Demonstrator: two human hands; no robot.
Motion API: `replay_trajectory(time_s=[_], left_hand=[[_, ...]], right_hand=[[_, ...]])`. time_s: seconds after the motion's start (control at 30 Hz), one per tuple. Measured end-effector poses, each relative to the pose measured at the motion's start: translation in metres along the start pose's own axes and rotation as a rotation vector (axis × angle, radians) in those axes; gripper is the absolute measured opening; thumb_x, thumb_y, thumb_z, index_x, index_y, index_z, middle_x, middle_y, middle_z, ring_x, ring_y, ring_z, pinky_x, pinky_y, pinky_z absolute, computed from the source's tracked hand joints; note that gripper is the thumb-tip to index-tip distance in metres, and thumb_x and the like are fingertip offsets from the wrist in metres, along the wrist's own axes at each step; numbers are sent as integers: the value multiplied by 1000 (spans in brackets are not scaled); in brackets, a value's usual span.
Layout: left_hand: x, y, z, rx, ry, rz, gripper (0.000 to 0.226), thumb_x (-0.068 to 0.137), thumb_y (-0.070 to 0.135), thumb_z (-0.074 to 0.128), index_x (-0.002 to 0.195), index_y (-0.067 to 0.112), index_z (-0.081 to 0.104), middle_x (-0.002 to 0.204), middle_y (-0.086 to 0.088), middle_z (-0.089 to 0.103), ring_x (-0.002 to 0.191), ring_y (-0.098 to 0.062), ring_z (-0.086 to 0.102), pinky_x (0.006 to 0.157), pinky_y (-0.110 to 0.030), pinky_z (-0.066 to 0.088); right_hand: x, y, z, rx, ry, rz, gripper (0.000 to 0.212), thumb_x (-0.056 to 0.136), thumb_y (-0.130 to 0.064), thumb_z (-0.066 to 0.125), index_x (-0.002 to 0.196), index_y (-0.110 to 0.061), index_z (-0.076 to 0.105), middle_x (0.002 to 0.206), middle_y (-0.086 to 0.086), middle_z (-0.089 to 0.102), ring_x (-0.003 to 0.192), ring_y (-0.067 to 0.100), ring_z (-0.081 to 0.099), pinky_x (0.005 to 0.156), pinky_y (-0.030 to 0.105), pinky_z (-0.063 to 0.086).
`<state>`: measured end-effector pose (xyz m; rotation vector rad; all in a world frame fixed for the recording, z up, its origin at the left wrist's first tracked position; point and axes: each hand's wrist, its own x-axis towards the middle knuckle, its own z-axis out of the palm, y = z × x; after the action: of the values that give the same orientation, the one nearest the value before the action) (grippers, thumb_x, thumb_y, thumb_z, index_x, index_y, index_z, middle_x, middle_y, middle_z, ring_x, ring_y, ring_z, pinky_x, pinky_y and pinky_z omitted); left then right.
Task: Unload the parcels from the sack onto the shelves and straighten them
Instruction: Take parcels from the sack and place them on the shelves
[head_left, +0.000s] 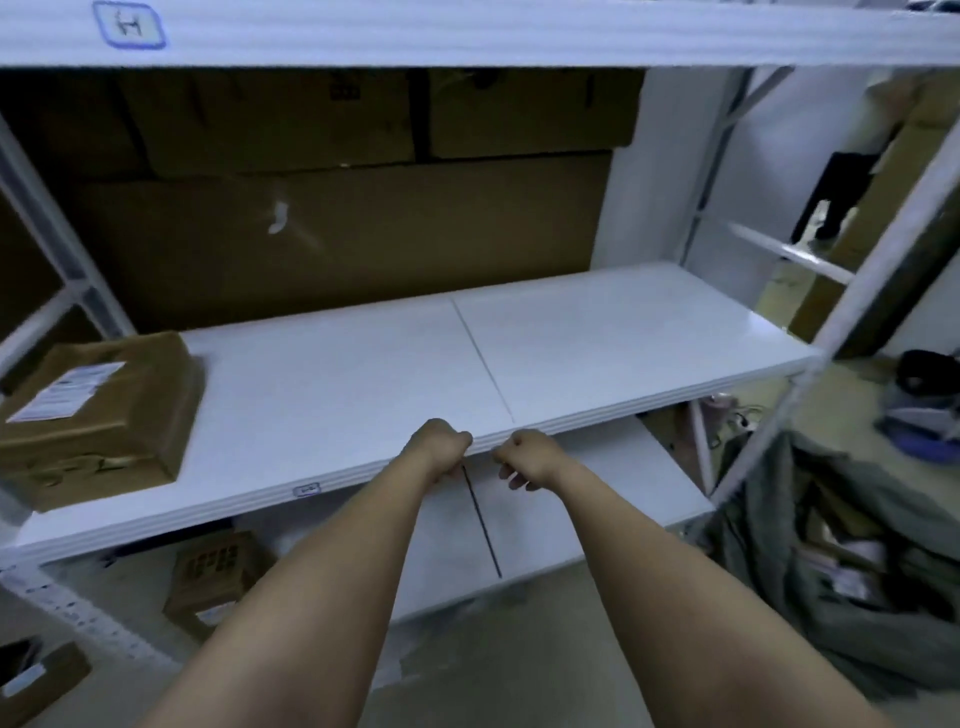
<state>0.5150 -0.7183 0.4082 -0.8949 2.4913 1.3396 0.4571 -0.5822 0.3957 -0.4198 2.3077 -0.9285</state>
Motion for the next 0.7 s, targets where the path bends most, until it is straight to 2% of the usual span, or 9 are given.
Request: replay_trajectory(time_s=[0.1,0.2,0.33,0.43,0.57,0.63,0.7], left_hand=[[-1,56,53,58,-55,54,18,89,20,47,79,6,54,80,-14,61,67,-26,53,62,-27,39],[-2,107,114,79,-109,86,19,92,22,46,85,7,55,82,-10,62,65,-23,57,59,-26,39],[-2,168,202,74,-201,120,28,95,25,44,112,6,55,97,-6,64,76,-18,62,67,-28,42],[-7,212,263,76,-285,150,38,97,26,45,128,4,47,108,-8,64,84,-19,62,76,-32,45],[-10,263,328,105,-359,223,30,99,26,43,117,4,52,107,-9,61,88,-23,60,84,-35,45],[-6,284,358,128,-404,246,31,99,28,43,115,4,55,108,-10,62,88,-23,60,86,-35,45],[0,300,384,141,-437,257,36,98,29,44,119,2,55,111,-11,64,88,-23,61,85,-35,46]], right_hand=[[-14,49,-64,22,95,30,17,95,-24,49,93,-8,52,100,17,67,66,19,59,64,27,42],[-25,105,-124,35,138,56,18,95,-26,49,94,-9,55,93,11,64,66,20,59,63,26,42],[-41,189,-202,62,205,122,18,95,-29,51,100,-12,51,92,7,64,61,15,57,55,24,40],[-56,250,-254,85,281,204,16,95,-29,52,92,-13,52,87,5,65,60,16,57,55,25,41],[-72,316,-305,133,416,270,20,94,-26,55,78,-14,56,71,3,62,56,17,56,48,23,41],[-75,343,-325,155,457,295,24,93,-28,56,71,-19,52,75,4,62,66,21,59,58,28,48],[-73,366,-341,171,468,319,22,92,-28,56,72,-20,54,86,10,66,79,28,63,75,38,54]])
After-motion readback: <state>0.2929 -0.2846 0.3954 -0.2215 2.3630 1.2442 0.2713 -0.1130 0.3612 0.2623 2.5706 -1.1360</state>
